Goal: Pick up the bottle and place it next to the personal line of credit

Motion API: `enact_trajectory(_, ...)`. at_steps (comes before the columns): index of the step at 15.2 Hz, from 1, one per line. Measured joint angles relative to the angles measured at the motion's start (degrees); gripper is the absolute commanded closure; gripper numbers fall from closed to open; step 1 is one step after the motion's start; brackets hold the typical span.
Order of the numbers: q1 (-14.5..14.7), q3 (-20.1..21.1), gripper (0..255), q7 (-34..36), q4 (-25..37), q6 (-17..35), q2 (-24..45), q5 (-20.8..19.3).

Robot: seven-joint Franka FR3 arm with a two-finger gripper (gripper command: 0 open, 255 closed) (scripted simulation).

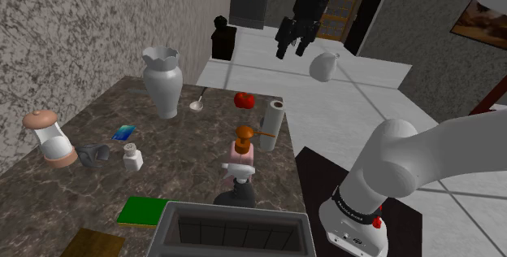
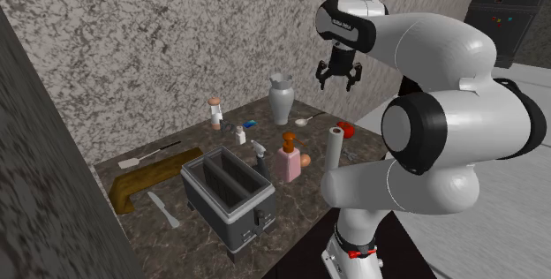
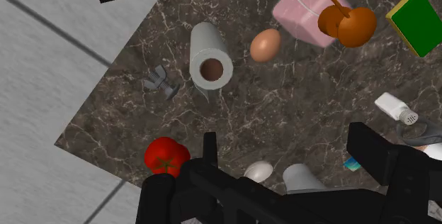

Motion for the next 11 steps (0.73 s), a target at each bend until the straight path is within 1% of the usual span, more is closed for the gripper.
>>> enact_trajectory(2,0.2,0.4,0,0.3,-0.7,0.5,-0.2,0.3)
enact_trajectory(7,2.1,3.5,0,2.6,-8.1,5.8,-1.8,2.6)
enact_trajectory(11,4.2,6.6,0,4.7,-13.5,11.2,-1.6,5.0)
